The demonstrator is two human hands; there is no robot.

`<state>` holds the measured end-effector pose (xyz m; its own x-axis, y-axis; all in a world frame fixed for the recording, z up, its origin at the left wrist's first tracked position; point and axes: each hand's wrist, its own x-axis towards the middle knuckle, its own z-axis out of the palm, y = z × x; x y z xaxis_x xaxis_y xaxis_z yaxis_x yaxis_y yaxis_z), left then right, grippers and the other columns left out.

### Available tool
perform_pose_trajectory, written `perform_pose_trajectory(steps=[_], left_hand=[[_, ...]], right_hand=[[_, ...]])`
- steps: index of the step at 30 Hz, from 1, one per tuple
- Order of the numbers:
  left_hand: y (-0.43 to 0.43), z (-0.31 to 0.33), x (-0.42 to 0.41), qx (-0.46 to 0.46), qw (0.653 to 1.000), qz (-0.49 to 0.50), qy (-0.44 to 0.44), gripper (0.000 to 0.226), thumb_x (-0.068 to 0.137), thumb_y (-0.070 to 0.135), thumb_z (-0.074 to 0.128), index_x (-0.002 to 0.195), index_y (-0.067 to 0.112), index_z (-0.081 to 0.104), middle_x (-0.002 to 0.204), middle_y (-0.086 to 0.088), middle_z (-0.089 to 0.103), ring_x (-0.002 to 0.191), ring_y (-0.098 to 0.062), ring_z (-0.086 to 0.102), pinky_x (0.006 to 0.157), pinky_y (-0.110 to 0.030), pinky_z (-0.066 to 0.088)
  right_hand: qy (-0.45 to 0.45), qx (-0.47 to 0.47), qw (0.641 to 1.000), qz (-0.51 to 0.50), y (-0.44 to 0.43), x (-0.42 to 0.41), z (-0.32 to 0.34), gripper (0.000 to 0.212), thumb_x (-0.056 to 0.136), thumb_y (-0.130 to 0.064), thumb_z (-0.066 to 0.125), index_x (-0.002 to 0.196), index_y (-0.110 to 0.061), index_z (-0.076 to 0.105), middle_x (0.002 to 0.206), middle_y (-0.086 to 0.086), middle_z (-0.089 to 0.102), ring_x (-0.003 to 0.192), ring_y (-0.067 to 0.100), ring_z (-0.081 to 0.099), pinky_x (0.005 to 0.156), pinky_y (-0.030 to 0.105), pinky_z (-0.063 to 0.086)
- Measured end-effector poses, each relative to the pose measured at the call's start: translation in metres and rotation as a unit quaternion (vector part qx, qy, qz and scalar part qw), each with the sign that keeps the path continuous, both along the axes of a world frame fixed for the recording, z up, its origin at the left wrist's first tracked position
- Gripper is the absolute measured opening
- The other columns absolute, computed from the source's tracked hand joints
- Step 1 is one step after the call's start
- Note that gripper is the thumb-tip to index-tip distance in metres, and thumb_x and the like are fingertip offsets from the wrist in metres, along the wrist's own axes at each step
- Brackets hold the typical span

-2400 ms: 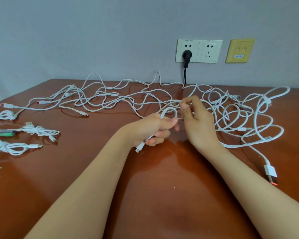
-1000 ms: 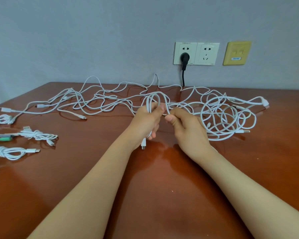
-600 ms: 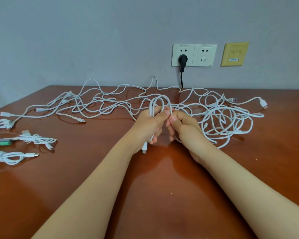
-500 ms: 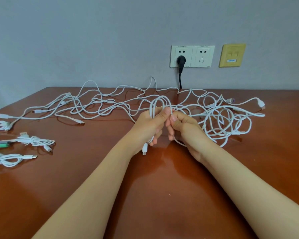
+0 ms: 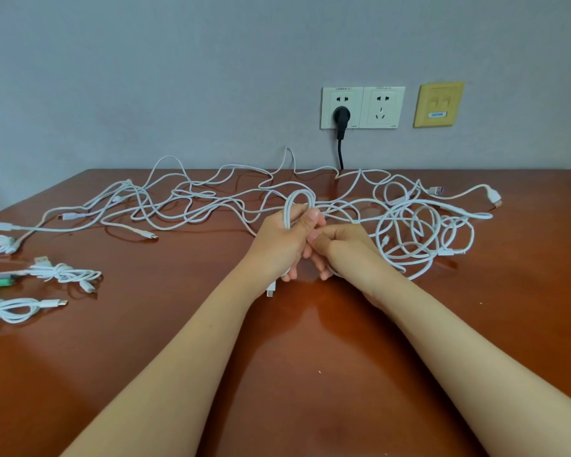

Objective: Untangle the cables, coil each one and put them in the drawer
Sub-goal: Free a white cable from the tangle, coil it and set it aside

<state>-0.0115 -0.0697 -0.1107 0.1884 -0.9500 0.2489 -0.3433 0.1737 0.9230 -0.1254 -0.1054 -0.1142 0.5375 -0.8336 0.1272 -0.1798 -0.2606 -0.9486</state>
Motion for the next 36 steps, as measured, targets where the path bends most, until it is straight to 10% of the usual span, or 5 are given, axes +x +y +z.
perform_pose_trajectory(steps=[11, 17, 22, 26, 36], left_hand=[[-0.005, -0.003, 0.008, 0.047, 0.993, 0.069, -0.087, 0.033, 0.101, 0.031, 0.035, 0.072, 0.021, 0.049, 0.055, 0.004, 0.051, 0.049, -0.011, 0.054, 0.039, -0.02, 0.044], [-0.01, -0.004, 0.006, 0.05, 0.982, 0.049, 0.178, 0.036, 0.102, 0.024, 0.034, 0.071, 0.015, 0.05, 0.088, -0.006, 0.061, 0.077, -0.015, 0.06, 0.088, -0.033, 0.052], [-0.007, 0.003, 0.013, 0.023, 0.909, 0.002, 0.417, 0.035, 0.102, 0.033, 0.027, 0.076, 0.016, 0.043, 0.078, -0.001, 0.071, 0.082, -0.013, 0.066, 0.079, -0.025, 0.051], [-0.008, 0.009, 0.02, -0.001, 0.837, 0.024, 0.547, 0.038, 0.101, 0.037, 0.03, 0.071, 0.018, 0.042, 0.04, 0.008, 0.043, 0.037, -0.004, 0.048, 0.055, -0.021, 0.052], [-0.006, 0.008, 0.036, -0.001, 0.828, 0.042, 0.559, 0.039, 0.101, 0.04, 0.027, 0.07, 0.021, 0.039, 0.04, 0.01, 0.041, 0.027, -0.002, 0.029, 0.03, -0.013, 0.024]], right_hand=[[0.171, -0.255, 0.951, -0.049, 0.007, 0.006, -0.012, 0.021, 0.095, -0.022, 0.04, 0.09, -0.017, 0.059, 0.084, 0.008, 0.066, 0.084, 0.026, 0.058, 0.075, 0.035, 0.045], [0.194, -0.295, 0.933, -0.067, 0.005, 0.003, -0.011, 0.025, 0.097, -0.029, 0.04, 0.106, -0.017, 0.06, 0.099, 0.006, 0.067, 0.098, 0.025, 0.057, 0.073, 0.03, 0.036], [0.227, -0.321, 0.918, -0.062, 0.008, 0.001, -0.01, 0.023, 0.098, -0.032, 0.037, 0.092, -0.018, 0.053, 0.094, 0.009, 0.065, 0.094, 0.033, 0.056, 0.081, 0.04, 0.043], [0.249, -0.319, 0.913, -0.046, 0.008, 0.0, -0.01, 0.025, 0.098, -0.037, 0.034, 0.095, -0.018, 0.05, 0.086, 0.009, 0.065, 0.092, 0.033, 0.057, 0.079, 0.04, 0.044], [0.171, -0.449, 0.874, -0.074, 0.011, 0.003, -0.008, 0.012, 0.086, -0.022, 0.053, 0.084, -0.014, 0.061, 0.07, -0.005, 0.055, 0.075, 0.024, 0.055, 0.067, 0.028, 0.027]])
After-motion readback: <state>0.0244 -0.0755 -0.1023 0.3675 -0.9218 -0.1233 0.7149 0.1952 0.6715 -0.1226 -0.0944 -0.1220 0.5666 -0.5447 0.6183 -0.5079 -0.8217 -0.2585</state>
